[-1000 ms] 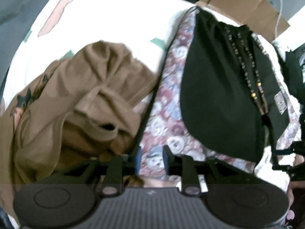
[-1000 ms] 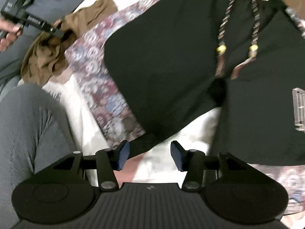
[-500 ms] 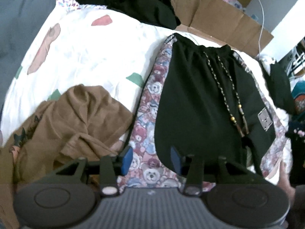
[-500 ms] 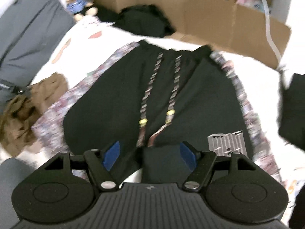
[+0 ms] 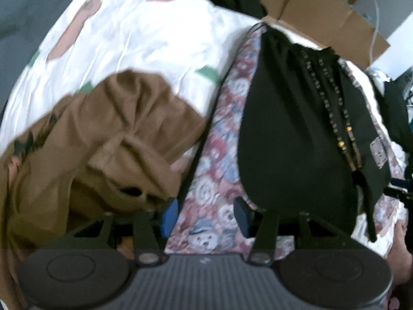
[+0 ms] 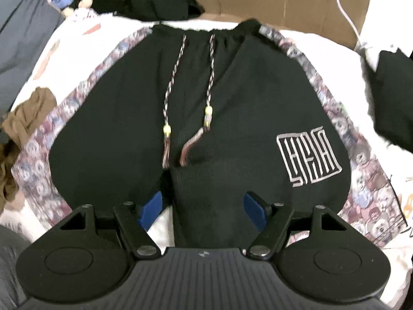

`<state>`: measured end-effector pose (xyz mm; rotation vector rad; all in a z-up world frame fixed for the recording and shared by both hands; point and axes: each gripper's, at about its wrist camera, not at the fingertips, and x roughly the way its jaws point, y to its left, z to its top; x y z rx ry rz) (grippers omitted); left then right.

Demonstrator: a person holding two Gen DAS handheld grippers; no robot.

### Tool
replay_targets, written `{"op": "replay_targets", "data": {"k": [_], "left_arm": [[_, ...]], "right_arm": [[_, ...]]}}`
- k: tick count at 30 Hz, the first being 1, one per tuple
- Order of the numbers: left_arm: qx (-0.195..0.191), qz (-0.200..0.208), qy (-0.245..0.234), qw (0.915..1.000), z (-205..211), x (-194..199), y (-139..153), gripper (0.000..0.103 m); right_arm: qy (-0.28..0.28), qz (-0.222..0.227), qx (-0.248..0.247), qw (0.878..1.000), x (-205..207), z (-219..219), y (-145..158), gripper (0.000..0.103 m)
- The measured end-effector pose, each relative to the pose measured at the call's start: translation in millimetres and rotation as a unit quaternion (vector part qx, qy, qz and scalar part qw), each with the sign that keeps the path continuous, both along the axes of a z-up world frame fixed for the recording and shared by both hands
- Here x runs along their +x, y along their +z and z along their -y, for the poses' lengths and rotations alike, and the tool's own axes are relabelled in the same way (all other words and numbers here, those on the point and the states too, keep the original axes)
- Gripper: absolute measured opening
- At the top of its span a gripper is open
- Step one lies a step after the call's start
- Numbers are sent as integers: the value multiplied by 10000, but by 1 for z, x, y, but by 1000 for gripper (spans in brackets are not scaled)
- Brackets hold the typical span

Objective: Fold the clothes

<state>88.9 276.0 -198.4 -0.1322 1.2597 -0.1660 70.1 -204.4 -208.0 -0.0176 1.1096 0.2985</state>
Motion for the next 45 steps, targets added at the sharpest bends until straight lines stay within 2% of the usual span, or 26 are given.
{"op": "replay_targets", "data": {"k": [3,6,10,13,19,25,27,28,32,38,45], "left_arm": [[119,5,219,9997,-11,-10,-14,51],[-35,-78,354,9993,-24,-17,-24,50],[-62,-162,309,9994,-32,-22,-29,48],[-164,-173,236,9994,-34,-25,-32,43],[-3,-229,126,9997,-32,-21,-40,43],[-62,-303,83,9995,-27,-17,-52,43],[-122,-336,77,9993,-27,-17,-54,32],[-157,-324,62,9993,-28,-17,-53,25],[-169,-248,19,9995,-31,-20,-45,11],[-283,-223,125,9993,-37,-26,-37,8],[-154,-119,-135,9997,-22,-23,-13,8]], "right_arm": [[111,-71,57,9999,-2,-2,-11,75],[203,-69,185,9996,-5,-6,-14,75],[215,-56,315,9993,-7,-15,-17,75],[272,-76,378,9989,-9,-24,-21,75],[351,-80,411,9985,-15,-26,-21,75],[334,-56,559,9979,-20,-21,-15,75],[356,-29,561,9978,-20,-21,-14,75],[355,-21,557,9978,-20,-21,-14,75],[278,-5,434,9987,-19,-23,-17,75],[184,-77,300,9994,-21,-22,-25,75],[321,39,387,9987,-21,-29,-18,75]]}}
